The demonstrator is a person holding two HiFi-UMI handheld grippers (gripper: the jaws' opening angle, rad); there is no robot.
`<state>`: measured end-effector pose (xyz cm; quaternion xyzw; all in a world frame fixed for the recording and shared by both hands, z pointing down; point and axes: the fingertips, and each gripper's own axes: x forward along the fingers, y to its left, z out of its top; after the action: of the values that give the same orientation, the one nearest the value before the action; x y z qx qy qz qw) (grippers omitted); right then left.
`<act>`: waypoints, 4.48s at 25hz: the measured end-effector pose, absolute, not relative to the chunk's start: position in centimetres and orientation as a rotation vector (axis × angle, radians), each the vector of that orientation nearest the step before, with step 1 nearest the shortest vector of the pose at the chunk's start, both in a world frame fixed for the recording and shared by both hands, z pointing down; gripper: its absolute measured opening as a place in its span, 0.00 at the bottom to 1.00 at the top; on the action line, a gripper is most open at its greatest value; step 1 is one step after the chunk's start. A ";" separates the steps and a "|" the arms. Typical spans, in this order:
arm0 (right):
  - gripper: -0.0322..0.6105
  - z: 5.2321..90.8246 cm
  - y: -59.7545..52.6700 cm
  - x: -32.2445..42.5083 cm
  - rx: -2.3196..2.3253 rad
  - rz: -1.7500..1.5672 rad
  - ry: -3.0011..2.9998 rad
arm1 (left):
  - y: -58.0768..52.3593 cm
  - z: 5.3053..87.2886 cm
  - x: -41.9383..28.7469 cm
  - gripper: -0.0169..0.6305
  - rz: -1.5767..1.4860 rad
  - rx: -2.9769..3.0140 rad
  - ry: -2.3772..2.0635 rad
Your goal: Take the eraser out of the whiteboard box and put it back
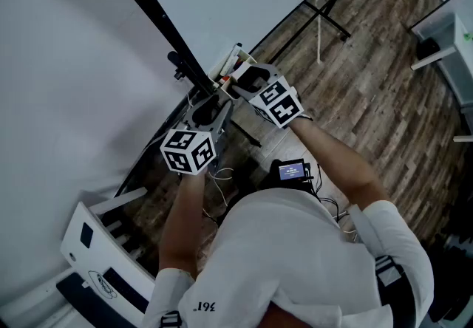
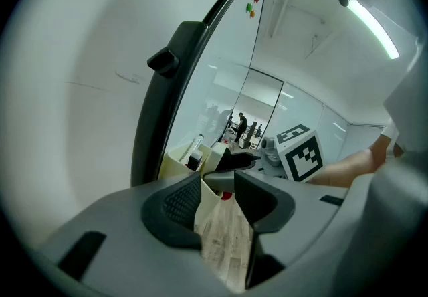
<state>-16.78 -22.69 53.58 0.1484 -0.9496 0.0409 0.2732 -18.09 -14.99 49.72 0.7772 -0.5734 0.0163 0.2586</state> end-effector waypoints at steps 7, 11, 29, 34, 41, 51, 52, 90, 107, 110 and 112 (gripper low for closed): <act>0.48 54.1 -23.1 -17.1 0.379 0.110 -2.554 | -15.1 49.9 -17.9 0.28 0.037 2.106 -1.543; 0.48 54.1 -22.7 -17.3 0.356 0.130 -2.552 | -15.0 50.1 -17.8 0.28 0.039 2.103 -1.534; 0.48 52.6 -22.2 -16.7 0.381 0.107 -2.572 | -14.9 49.3 -17.0 0.28 0.024 2.117 -1.526; 0.50 52.2 -22.3 -16.5 0.396 0.100 -2.579 | -14.9 49.2 -16.9 0.28 0.018 2.123 -1.520; 0.53 51.3 -22.0 -16.5 0.407 0.097 -2.612 | -14.6 49.1 -16.7 0.28 0.015 2.129 -1.513; 0.54 50.3 -21.7 -15.5 0.445 0.091 -2.620 | -14.2 48.4 -16.3 0.28 0.008 2.147 -1.511; 0.54 50.2 -21.7 -15.3 0.449 0.083 -2.620 | -14.1 48.4 -16.2 0.28 0.006 2.148 -1.511; 0.53 38.8 -18.0 -8.2 0.636 0.048 -2.778 | -10.8 39.7 -14.3 0.28 -0.138 2.316 -1.498; 0.44 34.8 -15.1 -3.8 0.719 0.094 -2.842 | -8.7 36.9 -12.6 0.28 -0.216 2.358 -1.463; 0.35 34.6 -14.6 -3.0 0.737 0.115 -2.846 | -8.3 36.5 -12.5 0.28 -0.226 2.338 -1.473; 0.32 34.5 -14.3 -2.6 0.744 0.122 -2.851 | -8.1 36.4 -12.4 0.28 -0.231 2.342 -1.469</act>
<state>-2.57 -14.29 34.52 0.2510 -0.9623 0.0412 0.0963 -12.39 -8.05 36.43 0.8300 -0.5207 -0.0819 0.1826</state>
